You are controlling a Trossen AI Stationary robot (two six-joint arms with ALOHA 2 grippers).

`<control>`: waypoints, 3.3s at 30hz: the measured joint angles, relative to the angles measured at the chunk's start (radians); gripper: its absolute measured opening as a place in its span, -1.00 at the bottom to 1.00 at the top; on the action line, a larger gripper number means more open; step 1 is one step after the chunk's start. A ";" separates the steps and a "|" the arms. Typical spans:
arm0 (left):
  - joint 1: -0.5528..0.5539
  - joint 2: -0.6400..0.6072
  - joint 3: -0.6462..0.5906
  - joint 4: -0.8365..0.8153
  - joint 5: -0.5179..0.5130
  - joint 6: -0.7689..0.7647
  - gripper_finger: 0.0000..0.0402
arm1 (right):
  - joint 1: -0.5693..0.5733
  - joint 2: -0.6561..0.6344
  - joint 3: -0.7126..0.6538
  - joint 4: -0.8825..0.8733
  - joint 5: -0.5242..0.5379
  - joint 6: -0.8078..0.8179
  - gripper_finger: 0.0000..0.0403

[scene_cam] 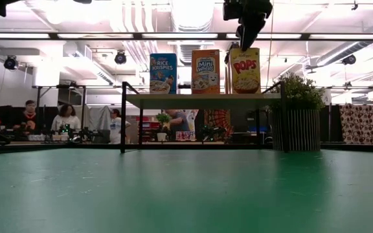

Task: Stack cereal on shelf
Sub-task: Put the yellow cereal box on the shelf

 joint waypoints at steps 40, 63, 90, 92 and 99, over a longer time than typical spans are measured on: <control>0.000 0.000 0.000 -0.010 0.000 -0.003 -1.00 | 0.502 -0.017 0.062 0.009 0.291 0.318 -0.53; 0.000 0.000 0.000 -0.010 0.000 -0.011 -1.00 | 0.532 -0.354 -0.957 0.875 0.767 0.218 -0.96; 0.000 0.000 0.000 -0.015 0.000 -0.011 -1.00 | 0.436 -0.373 -1.196 1.269 0.862 0.130 -0.96; 0.000 0.000 0.000 -0.015 0.000 -0.011 -1.00 | 0.436 -0.373 -1.196 1.268 0.861 0.125 -0.96; 0.000 0.000 0.000 -0.016 0.000 -0.011 -1.00 | 0.436 -0.373 -1.196 1.230 0.858 0.113 -0.96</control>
